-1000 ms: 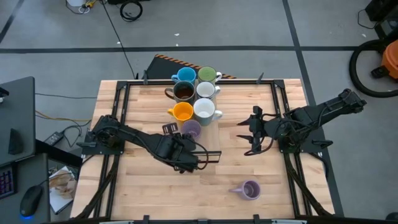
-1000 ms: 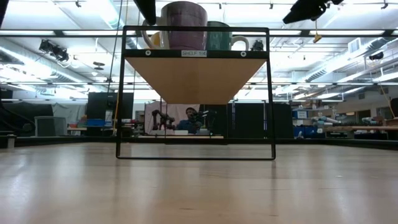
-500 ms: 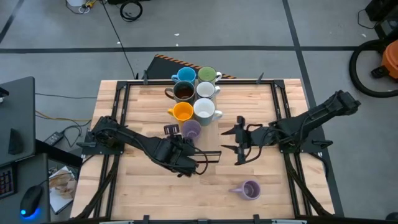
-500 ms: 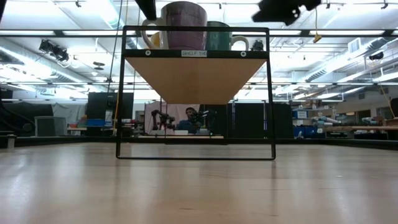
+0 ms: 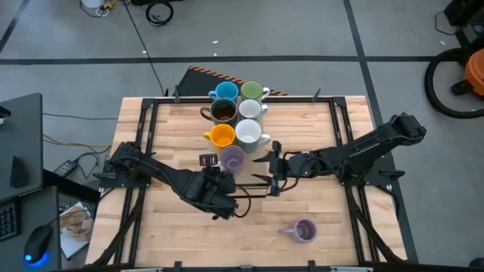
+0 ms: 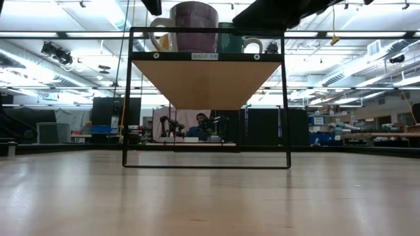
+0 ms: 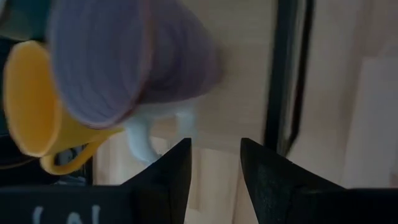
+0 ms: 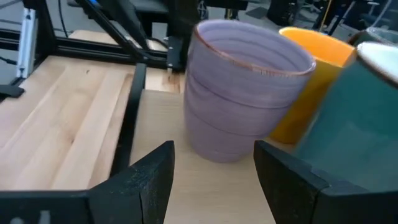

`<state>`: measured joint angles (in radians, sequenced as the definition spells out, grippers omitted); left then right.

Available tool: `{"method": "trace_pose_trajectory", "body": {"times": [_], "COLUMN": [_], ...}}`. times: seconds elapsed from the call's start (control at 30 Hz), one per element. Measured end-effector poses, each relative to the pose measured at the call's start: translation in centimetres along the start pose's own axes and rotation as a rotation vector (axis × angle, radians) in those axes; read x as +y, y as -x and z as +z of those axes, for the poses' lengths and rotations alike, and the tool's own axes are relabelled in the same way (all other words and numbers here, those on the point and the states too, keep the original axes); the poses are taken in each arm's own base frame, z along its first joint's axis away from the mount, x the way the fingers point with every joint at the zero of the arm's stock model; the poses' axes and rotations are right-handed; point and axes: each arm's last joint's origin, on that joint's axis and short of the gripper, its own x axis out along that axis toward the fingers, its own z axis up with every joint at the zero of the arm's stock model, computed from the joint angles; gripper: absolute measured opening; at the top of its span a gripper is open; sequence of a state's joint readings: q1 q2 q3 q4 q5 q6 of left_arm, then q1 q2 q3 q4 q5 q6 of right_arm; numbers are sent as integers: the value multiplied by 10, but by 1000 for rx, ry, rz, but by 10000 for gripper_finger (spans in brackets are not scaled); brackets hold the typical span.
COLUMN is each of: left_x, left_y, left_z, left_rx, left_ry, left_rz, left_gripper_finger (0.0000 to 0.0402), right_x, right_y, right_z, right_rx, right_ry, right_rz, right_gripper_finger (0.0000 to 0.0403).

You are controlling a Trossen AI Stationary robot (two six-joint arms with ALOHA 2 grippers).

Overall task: Place coffee mugs
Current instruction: Put the violet mug on the shelf, then put the light violet mug on the shelf

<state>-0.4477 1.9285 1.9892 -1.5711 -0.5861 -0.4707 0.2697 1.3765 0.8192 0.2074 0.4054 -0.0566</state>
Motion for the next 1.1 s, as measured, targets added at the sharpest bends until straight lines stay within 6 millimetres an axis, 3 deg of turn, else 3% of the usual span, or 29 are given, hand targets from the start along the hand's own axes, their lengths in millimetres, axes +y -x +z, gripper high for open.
{"method": "trace_pose_trajectory", "body": {"times": [0.47, 1.1], "left_x": [2, -3], "left_y": [8, 13], "left_z": [-5, -7], "left_rx": [24, 21], "left_ry": [-38, -48], "left_rz": [-103, -125], "left_gripper_finger": [143, 144], "right_x": [-1, -1], "right_y": [-32, -26], "right_z": [-12, -5], "right_rx": [-39, -88], "right_ry": [-33, -29], "right_rz": [29, 96], "right_gripper_finger": [226, 226]}}
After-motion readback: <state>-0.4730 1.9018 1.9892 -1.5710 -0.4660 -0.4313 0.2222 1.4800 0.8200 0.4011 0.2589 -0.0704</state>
